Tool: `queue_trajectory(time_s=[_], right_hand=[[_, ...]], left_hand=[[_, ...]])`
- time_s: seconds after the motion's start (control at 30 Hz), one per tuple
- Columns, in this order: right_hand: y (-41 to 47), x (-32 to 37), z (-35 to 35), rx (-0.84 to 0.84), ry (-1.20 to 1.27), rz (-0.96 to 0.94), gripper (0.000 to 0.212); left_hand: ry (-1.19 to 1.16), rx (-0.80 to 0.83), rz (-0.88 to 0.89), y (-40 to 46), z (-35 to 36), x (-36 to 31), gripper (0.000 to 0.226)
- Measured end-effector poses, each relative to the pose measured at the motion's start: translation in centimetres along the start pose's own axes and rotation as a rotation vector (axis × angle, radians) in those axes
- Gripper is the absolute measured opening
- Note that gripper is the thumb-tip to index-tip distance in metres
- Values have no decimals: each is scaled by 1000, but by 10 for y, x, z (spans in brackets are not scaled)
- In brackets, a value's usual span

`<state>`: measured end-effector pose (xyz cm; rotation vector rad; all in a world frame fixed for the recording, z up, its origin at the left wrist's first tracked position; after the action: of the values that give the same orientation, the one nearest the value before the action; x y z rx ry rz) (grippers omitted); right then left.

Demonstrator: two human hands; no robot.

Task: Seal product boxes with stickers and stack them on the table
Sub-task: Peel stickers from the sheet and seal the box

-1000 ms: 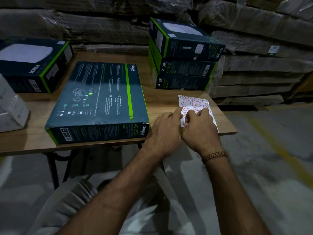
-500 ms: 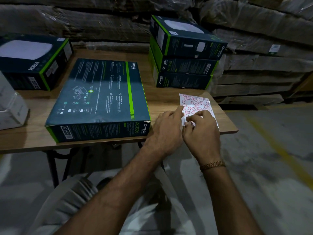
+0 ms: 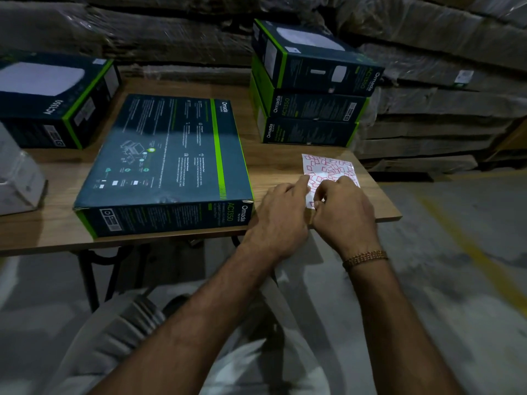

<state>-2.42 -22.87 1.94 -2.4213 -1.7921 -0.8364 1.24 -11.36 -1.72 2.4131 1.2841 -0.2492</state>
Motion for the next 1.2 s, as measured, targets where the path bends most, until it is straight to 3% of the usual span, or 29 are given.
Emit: queue_trajectory(time_s=[0.5, 0.63, 0.83, 1.0, 1.2], right_hand=[[7, -8, 12, 255, 1, 34, 15], [3, -10, 7, 117, 126, 19, 14], [-14, -6, -1, -140, 141, -30, 15], [-9, -2, -5, -159, 107, -2, 8], [8, 1, -3, -46, -66, 18, 7]], left_hand=[[-3, -31, 3, 0, 0, -1, 72], [-17, -50, 0, 0, 0, 0, 62], [5, -29, -2, -1, -1, -1, 68], [6, 10, -15, -3, -3, 0, 73], [5, 25, -13, -3, -4, -2, 78]])
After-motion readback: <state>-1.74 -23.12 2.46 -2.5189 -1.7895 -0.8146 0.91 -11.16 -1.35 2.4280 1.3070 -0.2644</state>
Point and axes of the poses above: each hand's wrist, its own y-axis towards the middle knuckle, its own z-axis out of the palm, x = y × z, the point moved 6 cm from there along y, towards the middle knuckle, and after that the axes turned 13 degrees about y, right-handed, at the moved point
